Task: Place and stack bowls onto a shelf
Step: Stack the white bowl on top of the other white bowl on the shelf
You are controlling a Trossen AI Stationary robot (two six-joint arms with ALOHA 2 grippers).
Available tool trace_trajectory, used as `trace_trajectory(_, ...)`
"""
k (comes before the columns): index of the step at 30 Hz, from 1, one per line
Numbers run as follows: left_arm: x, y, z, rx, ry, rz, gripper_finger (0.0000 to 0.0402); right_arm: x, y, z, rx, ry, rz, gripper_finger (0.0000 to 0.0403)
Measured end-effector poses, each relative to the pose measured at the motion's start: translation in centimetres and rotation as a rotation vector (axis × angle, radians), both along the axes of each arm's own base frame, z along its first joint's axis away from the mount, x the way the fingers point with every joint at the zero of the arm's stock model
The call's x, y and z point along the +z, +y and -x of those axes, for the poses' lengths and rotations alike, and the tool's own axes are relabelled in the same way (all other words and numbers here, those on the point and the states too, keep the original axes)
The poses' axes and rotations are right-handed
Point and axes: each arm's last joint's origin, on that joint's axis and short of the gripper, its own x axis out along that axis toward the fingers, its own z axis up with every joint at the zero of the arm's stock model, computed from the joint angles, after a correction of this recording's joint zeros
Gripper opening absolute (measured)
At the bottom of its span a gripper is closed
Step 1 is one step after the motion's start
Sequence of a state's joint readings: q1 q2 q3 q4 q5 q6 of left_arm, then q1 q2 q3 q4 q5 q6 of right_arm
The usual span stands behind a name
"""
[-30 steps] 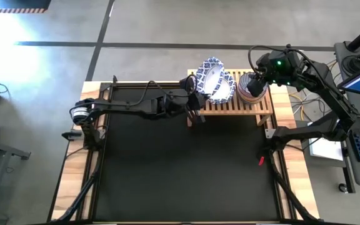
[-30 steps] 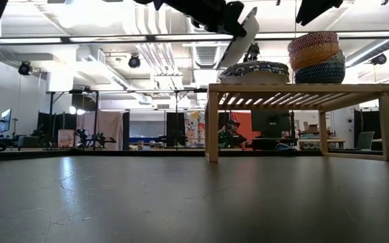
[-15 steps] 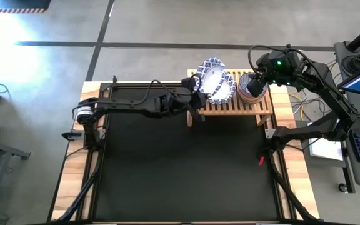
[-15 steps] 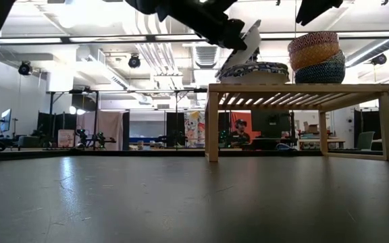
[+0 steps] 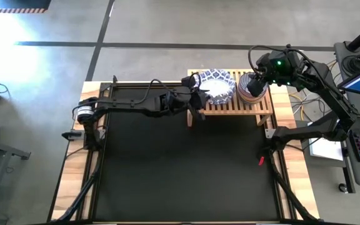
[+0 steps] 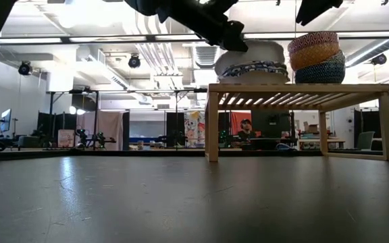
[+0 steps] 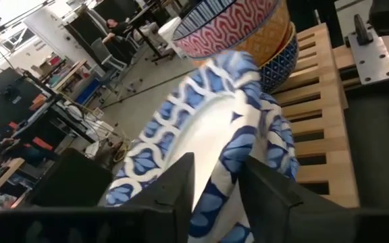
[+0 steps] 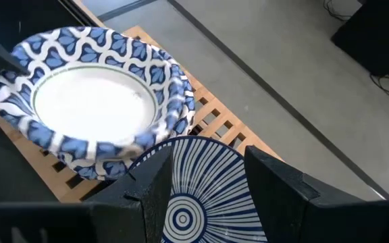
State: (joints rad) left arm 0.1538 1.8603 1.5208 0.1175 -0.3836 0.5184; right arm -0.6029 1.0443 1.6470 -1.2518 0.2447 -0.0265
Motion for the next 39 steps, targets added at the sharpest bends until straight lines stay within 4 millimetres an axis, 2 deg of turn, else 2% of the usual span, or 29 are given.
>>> trace_trajectory(4, 0.3, 0.1, 0.0, 0.014, -0.007, -0.003, 0.0125, 0.0, 0.0, 0.0, 0.000, 0.000, 0.000, 0.0173)
trace_trajectory(14, 3.5, 0.1, 0.0, 0.056, -0.028, 0.005, 0.0189, 0.0, 0.0, 0.0, 0.000, 0.000, 0.000, 0.0173)
trace_trajectory(20, 2.4, 0.0, 0.1, 0.060, 0.025, 0.104, 0.0194, 0.0, 0.0, 0.0, 0.000, 0.000, 0.000, 0.0173)
trace_trajectory(24, 2.0, -1.1, 0.1, 0.015, 0.045, 0.172, 0.0194, 0.0, 0.0, 0.0, 0.000, 0.000, 0.000, 0.0173)
trace_trajectory(32, 1.9, -3.3, -0.2, -0.036, 0.059, 0.177, 0.0194, 0.0, 0.0, 0.0, 0.000, 0.000, 0.000, 0.0173)
trace_trajectory(39, 1.3, -3.3, -0.5, -0.055, 0.072, 0.188, 0.0194, 0.0, 0.0, 0.0, 0.000, 0.000, 0.000, 0.0173)
